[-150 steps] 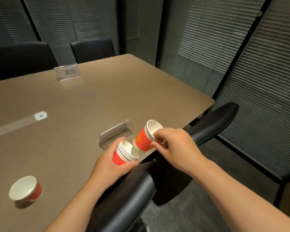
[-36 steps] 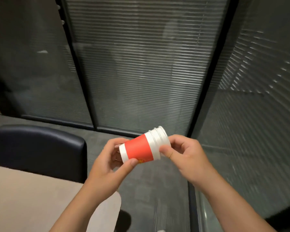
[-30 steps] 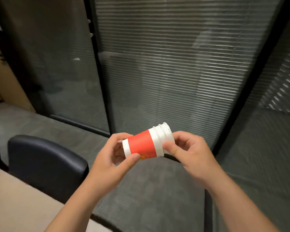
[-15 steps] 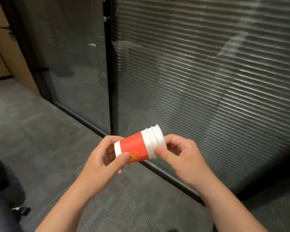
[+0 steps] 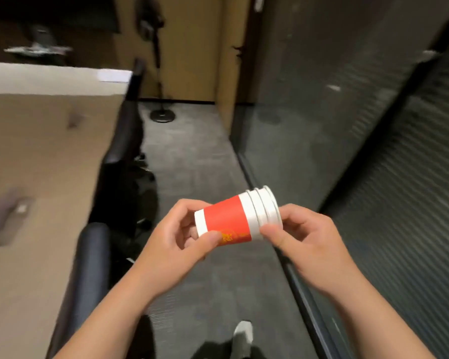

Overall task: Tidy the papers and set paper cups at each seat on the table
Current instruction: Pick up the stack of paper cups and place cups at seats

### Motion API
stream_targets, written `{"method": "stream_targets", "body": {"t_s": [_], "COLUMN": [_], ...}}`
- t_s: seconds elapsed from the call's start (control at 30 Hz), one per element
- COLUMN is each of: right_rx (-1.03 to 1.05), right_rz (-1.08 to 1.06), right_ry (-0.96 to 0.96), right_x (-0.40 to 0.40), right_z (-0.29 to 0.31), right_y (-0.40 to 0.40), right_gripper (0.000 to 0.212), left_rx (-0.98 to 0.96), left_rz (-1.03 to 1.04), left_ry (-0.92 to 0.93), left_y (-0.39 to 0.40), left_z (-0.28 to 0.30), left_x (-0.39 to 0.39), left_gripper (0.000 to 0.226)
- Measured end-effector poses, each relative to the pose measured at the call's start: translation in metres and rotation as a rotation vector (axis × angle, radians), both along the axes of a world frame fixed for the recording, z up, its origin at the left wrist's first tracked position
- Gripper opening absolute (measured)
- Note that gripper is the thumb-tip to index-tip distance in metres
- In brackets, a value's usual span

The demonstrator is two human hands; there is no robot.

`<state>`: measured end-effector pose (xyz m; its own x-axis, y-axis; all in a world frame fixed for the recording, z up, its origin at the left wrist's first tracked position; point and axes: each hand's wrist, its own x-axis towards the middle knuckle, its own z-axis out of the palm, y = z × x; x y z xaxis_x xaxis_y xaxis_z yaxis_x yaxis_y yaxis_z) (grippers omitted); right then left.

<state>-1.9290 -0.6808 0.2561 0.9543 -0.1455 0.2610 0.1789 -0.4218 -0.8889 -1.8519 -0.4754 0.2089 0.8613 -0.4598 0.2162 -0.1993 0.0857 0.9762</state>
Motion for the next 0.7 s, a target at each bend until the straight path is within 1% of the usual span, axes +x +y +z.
{"method": "stream_targets", "body": {"t_s": [0.1,0.13,0.17,0.23,0.27,0.3,0.37,0.43,0.5,0.57,0.63,0.7], "right_rx": [0.011,0.016,0.038,0.037,0.047,0.073,0.064,0.055,0.044,0.034,0.066,0.059], "right_rz": [0.186,0.242,0.367,0.421,0.492,0.582,0.719,0.851,0.957,1.055,1.17,1.277], "right_ry": [-0.031,-0.049,-0.035,-0.042,-0.049,-0.058,-0.039,-0.026,0.0,0.049,0.121,0.203], "right_x": [0.092,0.118,0.168,0.203,0.227,0.259,0.307,0.337,0.364,0.391,0.414,0.433], "right_z": [-0.003,-0.001,0.003,0.009,0.014,0.021,0.026,0.025,0.015,0.004,-0.006,-0.013], "right_y": [0.0,0.001,0.012,0.019,0.027,0.045,0.077,0.109,0.142,0.176,0.213,0.251], "right_gripper": [0.006,0.008,0.008,0.003,0.004,0.01,0.019,0.023,0.022,0.021,0.023,0.02], "left_rx": [0.012,0.031,0.049,0.07,0.069,0.068,0.047,0.03,0.041,0.053,0.031,0.037], "left_rz": [0.177,0.257,0.396,0.449,0.514,0.612,0.738,0.817,0.89,0.971,1.069,1.133], "left_ry": [-0.005,-0.012,-0.029,-0.033,-0.038,-0.046,-0.03,0.009,0.054,0.083,0.114,0.144], "left_y": [0.012,0.016,0.03,0.037,0.045,0.058,0.081,0.106,0.129,0.15,0.173,0.198], "left_z": [0.002,0.004,0.01,0.018,0.022,0.026,0.032,0.029,0.021,0.008,-0.007,-0.018], "left_x": [0.054,0.068,0.092,0.109,0.119,0.133,0.151,0.158,0.162,0.166,0.17,0.174], "left_gripper": [0.034,0.034,0.034,0.036,0.037,0.037,0.038,0.04,0.043,0.048,0.053,0.05]}}
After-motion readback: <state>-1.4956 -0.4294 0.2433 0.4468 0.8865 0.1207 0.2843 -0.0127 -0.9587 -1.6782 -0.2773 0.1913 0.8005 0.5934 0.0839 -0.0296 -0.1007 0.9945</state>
